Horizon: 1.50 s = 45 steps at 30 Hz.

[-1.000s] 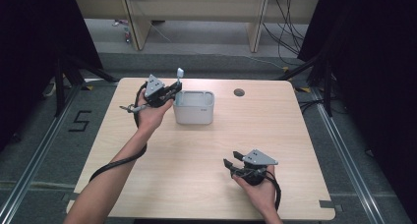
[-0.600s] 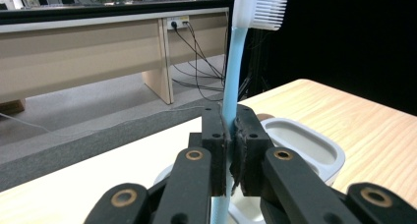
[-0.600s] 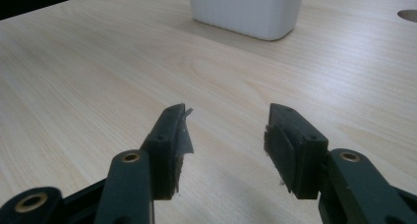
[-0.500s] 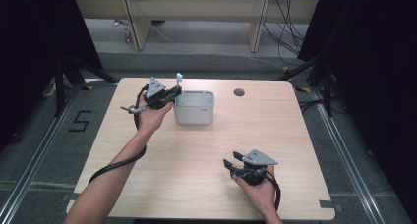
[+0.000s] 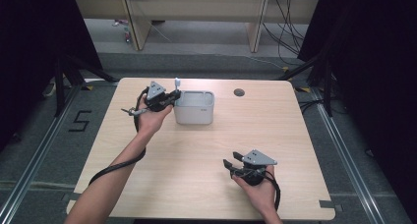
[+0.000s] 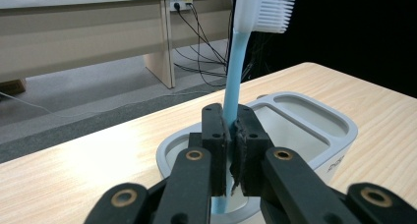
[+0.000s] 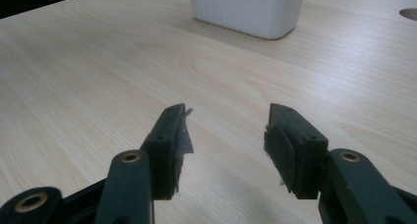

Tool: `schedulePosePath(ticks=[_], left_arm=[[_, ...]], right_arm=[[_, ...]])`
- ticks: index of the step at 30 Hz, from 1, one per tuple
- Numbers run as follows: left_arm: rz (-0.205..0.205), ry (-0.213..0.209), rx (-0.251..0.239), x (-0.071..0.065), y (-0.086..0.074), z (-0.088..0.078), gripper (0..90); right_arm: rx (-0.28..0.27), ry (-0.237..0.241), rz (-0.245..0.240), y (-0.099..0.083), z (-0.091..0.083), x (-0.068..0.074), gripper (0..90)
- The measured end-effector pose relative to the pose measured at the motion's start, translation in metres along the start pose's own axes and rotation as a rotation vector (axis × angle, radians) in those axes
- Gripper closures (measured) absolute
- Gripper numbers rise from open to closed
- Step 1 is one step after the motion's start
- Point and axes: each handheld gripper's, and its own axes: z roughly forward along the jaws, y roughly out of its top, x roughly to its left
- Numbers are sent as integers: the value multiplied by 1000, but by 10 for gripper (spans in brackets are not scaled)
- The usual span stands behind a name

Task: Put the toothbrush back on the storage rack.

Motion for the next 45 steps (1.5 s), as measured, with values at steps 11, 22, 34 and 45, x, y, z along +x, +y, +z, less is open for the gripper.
schedulePosePath(ticks=[11, 22, 34, 45], left_arm=[[-21, 1, 54, 1, -5, 3, 844], [-41, 13, 81, 2, -8, 5, 844], [-52, 18, 100, 3, -10, 6, 837], [-116, 38, 79, 1, -10, -11, 559]], right_arm=[[-10, 7, -39, 0, 2, -3, 502], [-7, 4, -31, -1, 2, -3, 502], [-19, 12, -28, -1, 3, -3, 501], [-7, -7, -35, -1, 1, -4, 501]])
